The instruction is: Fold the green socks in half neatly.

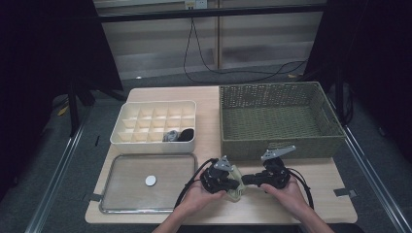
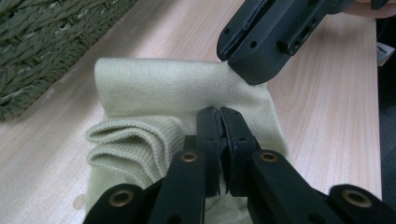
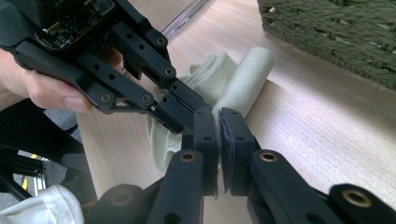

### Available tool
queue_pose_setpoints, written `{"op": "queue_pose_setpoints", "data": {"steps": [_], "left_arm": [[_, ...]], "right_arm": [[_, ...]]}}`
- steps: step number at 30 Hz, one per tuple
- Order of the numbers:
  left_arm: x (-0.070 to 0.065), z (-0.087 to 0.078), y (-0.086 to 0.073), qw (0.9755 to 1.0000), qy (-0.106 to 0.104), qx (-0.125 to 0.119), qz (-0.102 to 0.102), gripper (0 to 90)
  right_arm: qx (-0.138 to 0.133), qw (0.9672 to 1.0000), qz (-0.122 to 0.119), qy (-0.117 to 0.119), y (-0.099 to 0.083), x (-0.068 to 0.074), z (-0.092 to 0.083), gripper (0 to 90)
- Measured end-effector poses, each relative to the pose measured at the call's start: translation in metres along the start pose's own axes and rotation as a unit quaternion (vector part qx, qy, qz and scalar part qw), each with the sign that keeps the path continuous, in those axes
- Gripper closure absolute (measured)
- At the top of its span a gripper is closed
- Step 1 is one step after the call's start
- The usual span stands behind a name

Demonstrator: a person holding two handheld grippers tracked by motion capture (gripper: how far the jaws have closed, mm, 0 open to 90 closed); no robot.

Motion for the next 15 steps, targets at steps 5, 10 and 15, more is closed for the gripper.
{"op": "queue_pose_setpoints", "data": {"steps": [5,10,15], "left_arm": [[0.0,-0.007,0.001,0.9998,-0.007,-0.017,-0.006,76.3],[0.004,-0.025,0.0,0.9993,-0.002,-0.036,-0.013,72.6],[0.012,-0.048,-0.009,0.9985,0.006,-0.05,-0.022,70.9]], "right_arm": [[-0.003,1.0,0.002,-0.004,-0.002,-0.003,-0.004,86.2],[-0.014,0.9999,0.005,-0.008,-0.002,-0.006,-0.012,86.1],[-0.025,0.9996,0.007,-0.013,-0.001,-0.009,-0.021,86.0]]}}
Point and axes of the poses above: each handheld gripper's, and its own axes: z roughly forward along the jaws, y roughly out of its top, x roughly to its left, the point moved 6 cm from there along z, roughly forward along the jaws, and after that the axes turned 4 degrees about y, right-handed, at the moved point
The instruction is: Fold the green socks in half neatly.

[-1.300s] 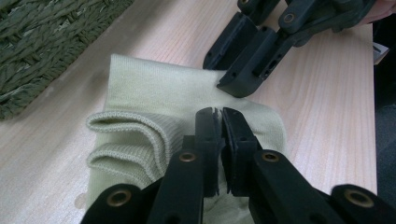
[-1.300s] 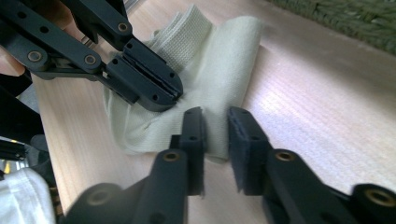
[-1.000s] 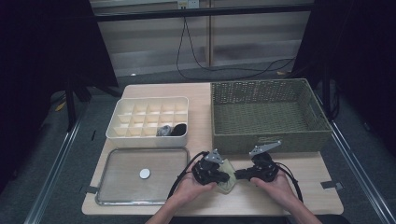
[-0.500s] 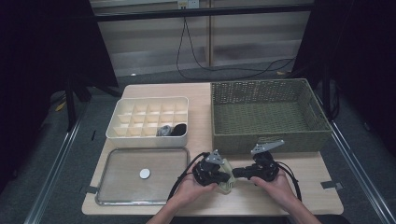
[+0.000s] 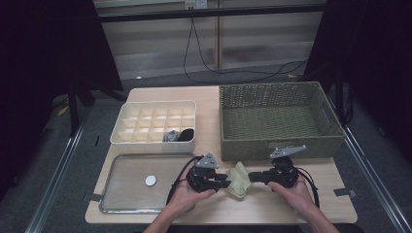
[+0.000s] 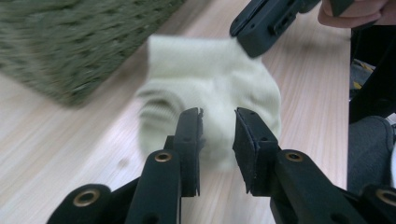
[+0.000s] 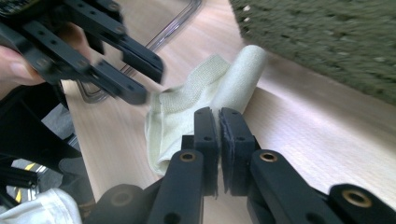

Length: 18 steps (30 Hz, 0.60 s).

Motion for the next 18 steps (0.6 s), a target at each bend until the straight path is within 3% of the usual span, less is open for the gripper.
{"op": "queue_pose_setpoints", "data": {"steps": [3,10,14,18], "left_arm": [[0.004,0.001,-0.006,0.9999,0.004,0.007,-0.008,70.2],[-0.003,0.021,-0.007,0.9996,-0.003,0.026,0.006,72.2],[-0.006,0.025,-0.006,0.9994,-0.006,0.03,0.016,76.2],[-0.007,0.03,-0.008,0.9992,-0.006,0.037,0.013,77.0]], "right_arm": [[0.0,1.0,0.002,-0.006,0.0,-0.003,-0.003,86.0],[0.002,0.9999,-0.003,-0.013,0.0,-0.002,-0.001,86.0],[-0.005,0.9999,-0.011,-0.005,0.005,0.006,0.003,86.0],[-0.003,0.9998,-0.018,0.009,0.009,0.014,0.011,86.0]]}}
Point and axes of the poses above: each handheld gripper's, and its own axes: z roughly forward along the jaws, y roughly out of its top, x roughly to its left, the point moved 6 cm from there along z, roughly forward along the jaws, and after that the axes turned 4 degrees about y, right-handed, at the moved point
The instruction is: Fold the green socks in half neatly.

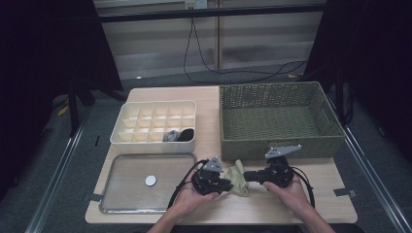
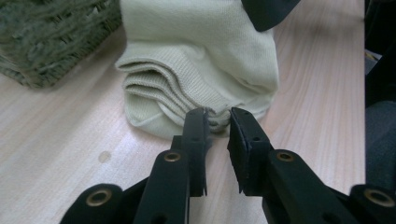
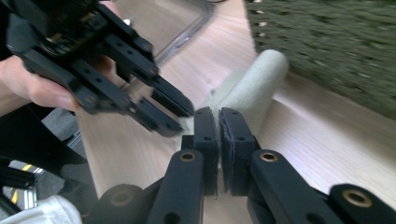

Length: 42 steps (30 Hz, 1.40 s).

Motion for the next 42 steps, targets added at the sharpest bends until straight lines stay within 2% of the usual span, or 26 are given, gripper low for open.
{"op": "queue_pose_setpoints", "data": {"steps": [2,5,7,8,10,19,21,23,27,30,33,35,36,40,42], "left_arm": [[-0.001,0.002,0.001,1.0,-0.003,-0.006,-0.002,77.6],[-0.003,0.003,0.002,1.0,-0.004,-0.001,0.002,79.0],[-0.003,0.004,0.001,1.0,-0.001,0.008,0.003,80.4],[-0.002,0.004,0.001,0.9999,0.007,0.009,0.005,80.9],[-0.002,0.005,0.001,1.0,-0.003,0.005,0.002,81.4],[-0.001,0.006,0.001,0.9999,-0.007,0.006,0.006,82.6],[-0.001,0.005,0.0,1.0,-0.002,0.006,0.005,82.6],[-0.002,0.003,-0.001,0.9998,0.0,0.017,0.011,82.6],[-0.002,0.005,-0.001,0.9999,-0.003,0.012,0.008,82.6],[-0.002,0.004,-0.001,0.9997,0.003,0.02,0.011,82.0],[0.0,0.002,-0.002,0.9999,-0.003,0.01,0.009,81.3],[0.002,-0.002,-0.002,1.0,-0.003,0.007,0.002,81.2],[0.004,-0.004,-0.002,0.9999,0.003,0.011,0.003,81.0],[0.013,-0.018,0.001,0.9996,0.01,-0.016,-0.02,79.4],[0.018,-0.026,0.003,0.9993,0.014,-0.024,-0.025,78.6]], "right_arm": [[0.002,1.0,-0.003,0.006,0.001,0.003,0.004,86.0],[0.01,0.9998,-0.006,0.015,0.001,0.008,0.011,86.0],[0.016,0.9997,-0.006,0.019,0.0,0.011,0.016,86.0],[0.019,0.9995,-0.008,0.022,-0.001,0.011,0.018,86.0],[0.023,0.9994,-0.009,0.024,-0.002,0.013,0.021,86.0],[0.028,0.9991,-0.008,0.031,-0.004,0.015,0.023,85.9],[0.031,0.9988,-0.011,0.035,-0.005,0.017,0.024,85.9],[0.032,0.9988,-0.015,0.035,-0.005,0.02,0.023,85.9],[0.035,0.9987,-0.012,0.036,-0.007,0.018,0.025,85.9],[0.038,0.9985,-0.018,0.036,-0.008,0.019,0.027,85.8],[0.043,0.9983,-0.021,0.034,-0.01,0.02,0.027,85.7],[0.045,0.9984,-0.012,0.033,-0.011,0.019,0.028,85.7],[0.045,0.9983,-0.015,0.032,-0.012,0.019,0.029,85.7],[0.058,0.9977,-0.024,0.024,-0.015,0.019,0.033,85.7],[0.059,0.9976,-0.026,0.023,-0.016,0.019,0.033,85.6]]}}
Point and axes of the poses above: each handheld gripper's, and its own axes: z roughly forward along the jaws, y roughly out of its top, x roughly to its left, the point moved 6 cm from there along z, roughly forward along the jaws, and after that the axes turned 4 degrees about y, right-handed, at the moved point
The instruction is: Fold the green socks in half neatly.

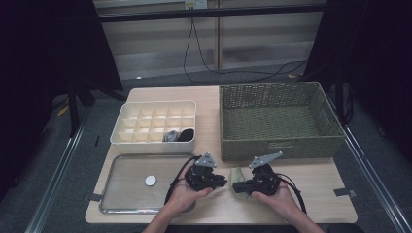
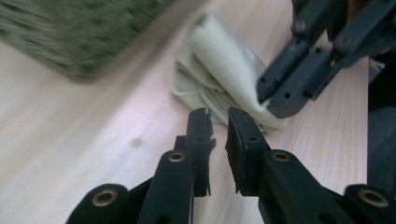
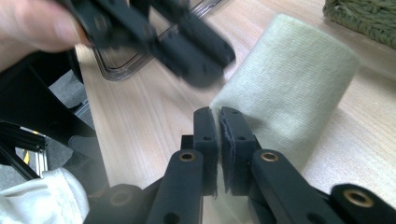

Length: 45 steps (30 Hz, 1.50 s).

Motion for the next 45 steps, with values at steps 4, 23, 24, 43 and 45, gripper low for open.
{"op": "queue_pose_setpoints", "data": {"steps": [4,23,24,43,45], "left_arm": [[0.004,-0.008,0.01,0.9996,-0.011,-0.021,-0.017,70.4],[0.008,0.032,0.032,0.9998,-0.009,0.011,-0.014,44.4],[0.008,0.034,0.031,0.9998,-0.01,0.012,-0.015,44.4],[0.0,0.039,0.014,0.999,-0.019,0.041,0.002,41.8],[0.001,0.039,0.014,0.9989,-0.012,0.045,0.004,40.6]], "right_arm": [[-0.001,1.0,0.005,0.005,-0.003,-0.001,0.003,85.5],[0.01,0.9999,0.006,0.011,-0.006,-0.005,-0.004,83.3],[0.01,0.9999,0.003,0.008,-0.006,-0.005,-0.004,82.4],[0.005,0.9996,-0.004,-0.027,-0.015,-0.013,-0.02,76.0],[0.006,0.9996,-0.005,-0.027,-0.015,-0.013,-0.02,76.0]]}}
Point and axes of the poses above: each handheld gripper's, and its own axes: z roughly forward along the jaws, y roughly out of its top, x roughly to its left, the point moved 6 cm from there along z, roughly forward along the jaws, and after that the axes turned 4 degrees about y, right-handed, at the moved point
